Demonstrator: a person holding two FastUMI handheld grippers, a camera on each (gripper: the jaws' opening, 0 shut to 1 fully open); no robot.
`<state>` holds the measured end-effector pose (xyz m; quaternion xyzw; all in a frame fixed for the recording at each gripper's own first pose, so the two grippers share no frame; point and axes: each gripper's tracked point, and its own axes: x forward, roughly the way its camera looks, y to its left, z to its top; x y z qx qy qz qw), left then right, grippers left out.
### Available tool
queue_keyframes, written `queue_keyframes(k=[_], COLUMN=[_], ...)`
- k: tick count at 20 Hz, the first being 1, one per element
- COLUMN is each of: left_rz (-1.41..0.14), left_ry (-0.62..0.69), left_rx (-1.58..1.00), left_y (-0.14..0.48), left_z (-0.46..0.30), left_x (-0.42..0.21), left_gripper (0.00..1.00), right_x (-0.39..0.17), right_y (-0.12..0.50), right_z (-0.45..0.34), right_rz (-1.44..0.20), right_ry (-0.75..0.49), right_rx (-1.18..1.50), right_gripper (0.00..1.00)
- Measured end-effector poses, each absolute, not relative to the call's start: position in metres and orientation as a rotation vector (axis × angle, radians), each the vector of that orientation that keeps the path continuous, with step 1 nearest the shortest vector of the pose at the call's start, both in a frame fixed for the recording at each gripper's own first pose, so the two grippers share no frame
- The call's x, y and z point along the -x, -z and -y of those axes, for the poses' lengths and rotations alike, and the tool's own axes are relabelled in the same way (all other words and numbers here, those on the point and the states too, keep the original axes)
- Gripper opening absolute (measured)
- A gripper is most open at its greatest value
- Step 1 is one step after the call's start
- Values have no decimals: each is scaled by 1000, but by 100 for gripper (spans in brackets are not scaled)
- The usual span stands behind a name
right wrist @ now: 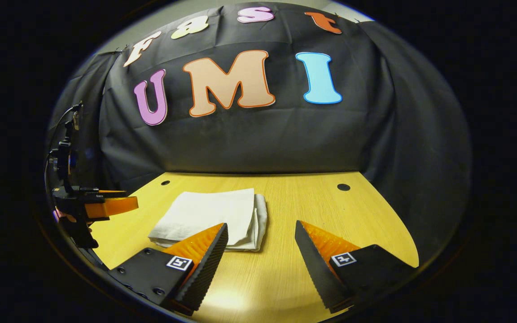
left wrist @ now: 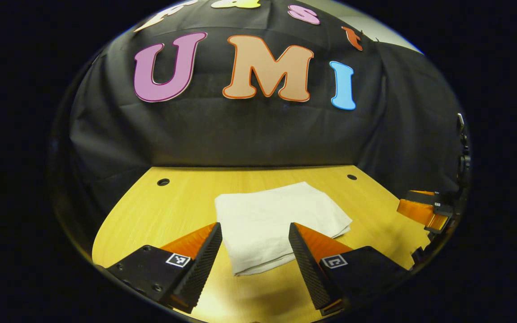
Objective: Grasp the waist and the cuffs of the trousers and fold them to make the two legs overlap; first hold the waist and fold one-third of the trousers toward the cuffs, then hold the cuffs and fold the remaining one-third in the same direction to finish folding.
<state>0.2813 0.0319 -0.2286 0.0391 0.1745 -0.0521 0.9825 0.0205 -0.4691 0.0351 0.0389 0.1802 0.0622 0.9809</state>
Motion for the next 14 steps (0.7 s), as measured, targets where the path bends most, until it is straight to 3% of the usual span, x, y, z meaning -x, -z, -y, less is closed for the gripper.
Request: queue_keyframes(k=[3,4,6,7,10,11,12,14], left_rz=[-361,-364,-369,-367,-366,-367,-368,-370], left_ry=[91,90,87,88,95,99,102,108], left_rx=[-49,-42,-33,-29,-29,-30,-31,-35], left_y=[232,232,235,236,235,236,236,237], left_z=[-42,-44,-48,-49,-49,-49,-48,-48], left_x=[-277,-274,-273,-274,-274,-275,-275,-275], left_gripper=[90,90,90,89,90,90,90,90], right_x=[-18,-18,-16,-16,-16,-17,-18,-18], right_y=[-37,-37,-39,-39,-40,-41,-42,-44], right_z=[471,472,473,474,475,476,477,478], right_rz=[-360,-357,-350,-351,-355,-355,-353,-350], right_ry=[-101,-94,-84,-78,-70,-67,-63,-57], right_rx=[-73,-73,-75,-75,-73,-69,-65,-65], right_gripper=[96,92,92,97,92,96,92,92])
